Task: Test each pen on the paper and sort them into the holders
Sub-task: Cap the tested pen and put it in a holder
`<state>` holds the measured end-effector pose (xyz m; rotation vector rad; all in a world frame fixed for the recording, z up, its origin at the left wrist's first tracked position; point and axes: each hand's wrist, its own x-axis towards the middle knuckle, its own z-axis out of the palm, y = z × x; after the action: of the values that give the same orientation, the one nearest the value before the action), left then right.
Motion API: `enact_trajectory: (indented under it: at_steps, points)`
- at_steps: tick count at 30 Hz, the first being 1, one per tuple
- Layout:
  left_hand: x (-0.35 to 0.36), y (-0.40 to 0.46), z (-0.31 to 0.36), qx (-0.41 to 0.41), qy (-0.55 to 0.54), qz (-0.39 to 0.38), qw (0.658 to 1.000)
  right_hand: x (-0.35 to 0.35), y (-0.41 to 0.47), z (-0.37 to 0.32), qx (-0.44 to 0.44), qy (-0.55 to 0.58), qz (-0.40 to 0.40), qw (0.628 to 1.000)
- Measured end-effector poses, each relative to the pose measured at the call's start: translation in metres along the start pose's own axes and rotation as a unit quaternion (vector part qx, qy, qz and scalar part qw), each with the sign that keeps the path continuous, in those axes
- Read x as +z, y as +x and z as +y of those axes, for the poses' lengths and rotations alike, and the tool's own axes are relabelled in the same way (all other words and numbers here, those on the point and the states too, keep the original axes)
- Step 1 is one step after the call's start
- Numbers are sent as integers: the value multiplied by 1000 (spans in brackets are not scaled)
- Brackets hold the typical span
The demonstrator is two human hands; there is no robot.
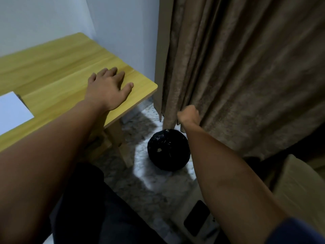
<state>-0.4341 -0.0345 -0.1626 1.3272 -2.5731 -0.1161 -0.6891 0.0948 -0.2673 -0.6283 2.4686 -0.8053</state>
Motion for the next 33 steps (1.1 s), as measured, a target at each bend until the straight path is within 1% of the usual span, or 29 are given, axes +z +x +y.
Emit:
enact_trajectory:
  at_steps: [5,9,11,14,19,23,25,28,31,33]
  points:
    - [-14,-4,5,-2,0,-41,999,-29,-28,-37,-52,-17,14,998]
    - [-45,-21,1,-22,-12,-8,1000,-64,-53,-90,-91,1,69,993]
    - [-67,-31,-9,-36,-4,10,999,-71,-70,-121,-134,22,82,987]
    - [-105,-55,-37,-62,21,35,997,-62,-105,-169,-218,45,73,972]
    - [-167,-133,-116,-138,68,86,984,0,-184,-242,-328,33,16,944]
    - [-197,-224,-202,-232,85,121,961,72,-271,-294,-398,38,-57,915]
    - [-209,-275,-247,-296,90,126,942,112,-320,-318,-436,36,-102,894]
    - [-218,-340,-296,-381,104,126,910,162,-380,-339,-482,29,-164,860]
    - [-222,-402,-341,-465,100,138,869,210,-444,-360,-545,8,-214,811]
    - [-221,-435,-365,-508,94,146,843,239,-486,-370,-571,-13,-256,780]
